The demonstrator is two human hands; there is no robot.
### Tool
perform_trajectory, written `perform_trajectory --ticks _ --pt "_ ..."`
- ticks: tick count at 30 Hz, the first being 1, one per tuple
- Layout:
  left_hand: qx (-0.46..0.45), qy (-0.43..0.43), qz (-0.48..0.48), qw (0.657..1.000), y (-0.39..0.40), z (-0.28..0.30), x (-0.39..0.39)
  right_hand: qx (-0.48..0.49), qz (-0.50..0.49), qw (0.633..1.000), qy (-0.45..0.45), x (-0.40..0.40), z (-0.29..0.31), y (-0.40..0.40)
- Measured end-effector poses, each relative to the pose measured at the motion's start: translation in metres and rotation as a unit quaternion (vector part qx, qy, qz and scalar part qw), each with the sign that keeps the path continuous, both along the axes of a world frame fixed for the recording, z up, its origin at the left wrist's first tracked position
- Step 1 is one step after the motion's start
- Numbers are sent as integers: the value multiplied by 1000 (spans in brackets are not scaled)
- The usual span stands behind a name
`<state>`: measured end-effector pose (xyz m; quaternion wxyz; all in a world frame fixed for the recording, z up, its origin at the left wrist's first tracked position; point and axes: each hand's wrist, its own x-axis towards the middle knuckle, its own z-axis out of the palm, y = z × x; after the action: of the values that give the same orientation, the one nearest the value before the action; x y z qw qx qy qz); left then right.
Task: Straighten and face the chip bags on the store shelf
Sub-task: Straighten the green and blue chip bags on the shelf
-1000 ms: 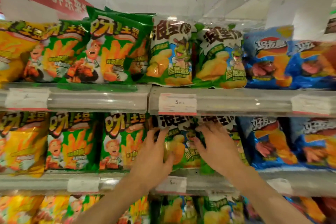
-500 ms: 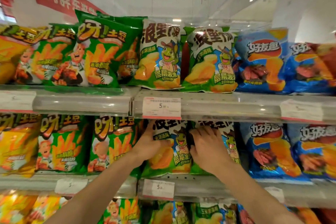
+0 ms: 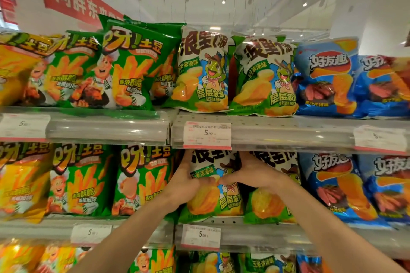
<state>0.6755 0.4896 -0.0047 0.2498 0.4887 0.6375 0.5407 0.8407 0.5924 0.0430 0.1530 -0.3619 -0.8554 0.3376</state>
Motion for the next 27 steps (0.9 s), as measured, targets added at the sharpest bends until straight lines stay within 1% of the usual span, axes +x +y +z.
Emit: perform_trajectory --ticks 4,7,13,15,17,19,21,23,25,27 --pt "-5 -4 -13 1000 3 1 -3 -25 -2 999 41 -3 -6 0" --pt "-13 9 -24 1000 4 1 -7 -30 1 998 55 -1 -12 4" --pt "5 41 -43 998 6 2 -8 -13 -16 998 57 0 -18 2" --pt "23 78 -43 996 2 3 -5 -9 -24 998 56 -1 -21 0" --pt "33 177 -13 984 -7 2 -2 2 -30 998 50 -2 -22 -3" --pt "24 314 27 949 -20 -3 0 27 -33 998 45 -4 -22 -8" --pt "46 451 62 889 -35 -7 -1 56 -34 997 45 -8 -24 -13" --pt "86 554 98 822 -49 -10 -11 91 -42 994 40 -11 -27 -20" --pt "103 604 140 778 -57 -14 -28 143 -74 986 36 -14 -33 -28" --pt "85 619 182 759 -62 -16 -45 247 -115 962 16 -19 -42 -37"
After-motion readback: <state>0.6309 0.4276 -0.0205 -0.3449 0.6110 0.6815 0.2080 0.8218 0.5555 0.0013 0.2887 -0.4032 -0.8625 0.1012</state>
